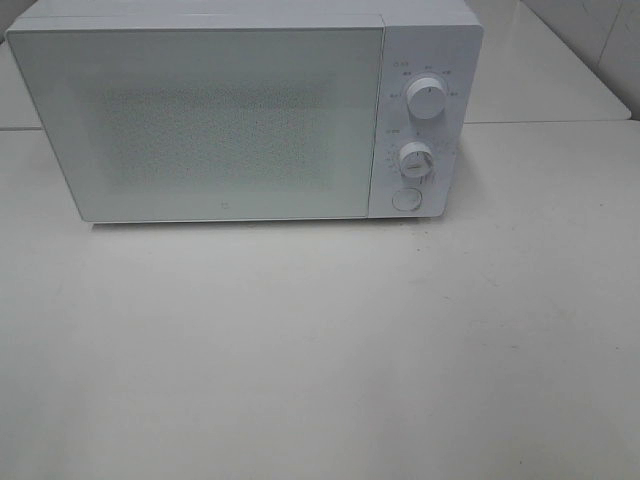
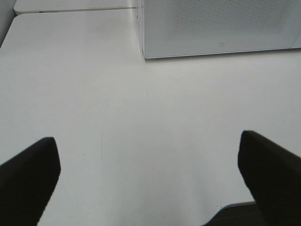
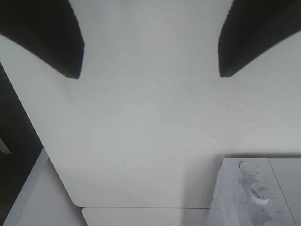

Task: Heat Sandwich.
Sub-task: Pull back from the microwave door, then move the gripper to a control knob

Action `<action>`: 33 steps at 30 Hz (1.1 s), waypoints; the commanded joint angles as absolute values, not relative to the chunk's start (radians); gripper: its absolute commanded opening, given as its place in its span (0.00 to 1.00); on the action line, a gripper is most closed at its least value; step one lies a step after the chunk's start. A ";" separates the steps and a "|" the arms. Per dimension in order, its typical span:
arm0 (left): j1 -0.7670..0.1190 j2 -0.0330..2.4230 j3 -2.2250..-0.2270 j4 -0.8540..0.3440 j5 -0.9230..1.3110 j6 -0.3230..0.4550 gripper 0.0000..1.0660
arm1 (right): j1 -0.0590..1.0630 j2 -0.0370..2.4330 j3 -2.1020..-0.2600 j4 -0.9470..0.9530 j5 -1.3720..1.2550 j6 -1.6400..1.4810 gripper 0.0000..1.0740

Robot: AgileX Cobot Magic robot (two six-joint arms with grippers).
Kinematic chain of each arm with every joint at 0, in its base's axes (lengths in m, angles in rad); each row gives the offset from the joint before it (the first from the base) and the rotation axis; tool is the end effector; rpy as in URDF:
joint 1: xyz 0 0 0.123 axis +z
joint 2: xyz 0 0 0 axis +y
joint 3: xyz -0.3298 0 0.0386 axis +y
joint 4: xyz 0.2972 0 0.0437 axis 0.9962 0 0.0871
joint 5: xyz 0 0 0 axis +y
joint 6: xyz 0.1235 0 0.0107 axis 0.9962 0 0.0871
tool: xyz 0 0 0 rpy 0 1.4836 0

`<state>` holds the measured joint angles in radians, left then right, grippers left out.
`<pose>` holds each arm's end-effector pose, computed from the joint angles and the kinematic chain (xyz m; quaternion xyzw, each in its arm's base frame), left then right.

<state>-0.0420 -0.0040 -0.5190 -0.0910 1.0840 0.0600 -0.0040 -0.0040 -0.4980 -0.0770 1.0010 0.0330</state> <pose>0.0153 -0.0106 0.2903 0.0463 0.8512 -0.0407 0.5213 0.0229 -0.0081 0.2921 0.0158 0.8360 -0.0306 0.5477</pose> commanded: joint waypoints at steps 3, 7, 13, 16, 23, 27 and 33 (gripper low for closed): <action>-0.042 -0.023 -0.518 -0.091 1.071 0.055 0.92 | -0.010 -0.032 -0.497 -0.075 0.995 0.040 0.71; -0.042 -0.023 -0.518 -0.091 1.071 0.055 0.92 | -0.010 -0.032 -0.497 -0.075 0.995 0.040 0.71; -0.042 -0.023 -0.518 -0.091 1.071 0.055 0.92 | -0.010 -0.032 -0.497 -0.075 0.995 0.040 0.71; -0.042 -0.023 -0.518 -0.091 1.071 0.055 0.92 | -0.010 -0.032 -0.497 -0.075 0.995 0.040 0.71; -0.042 -0.023 -0.518 -0.091 1.071 0.055 0.92 | -0.010 -0.032 -0.497 -0.075 0.995 0.040 0.71; -0.042 -0.023 -0.518 -0.091 1.071 0.055 0.92 | -0.010 -0.032 -0.497 -0.075 0.995 0.040 0.71; -0.042 -0.023 -0.518 -0.091 1.071 0.055 0.92 | -0.010 -0.032 -0.497 -0.075 0.995 0.040 0.71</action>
<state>-0.0420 -0.0040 -0.5190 -0.0910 1.0840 0.0600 -0.0040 -0.0040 -0.4980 -0.0770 1.0010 0.0330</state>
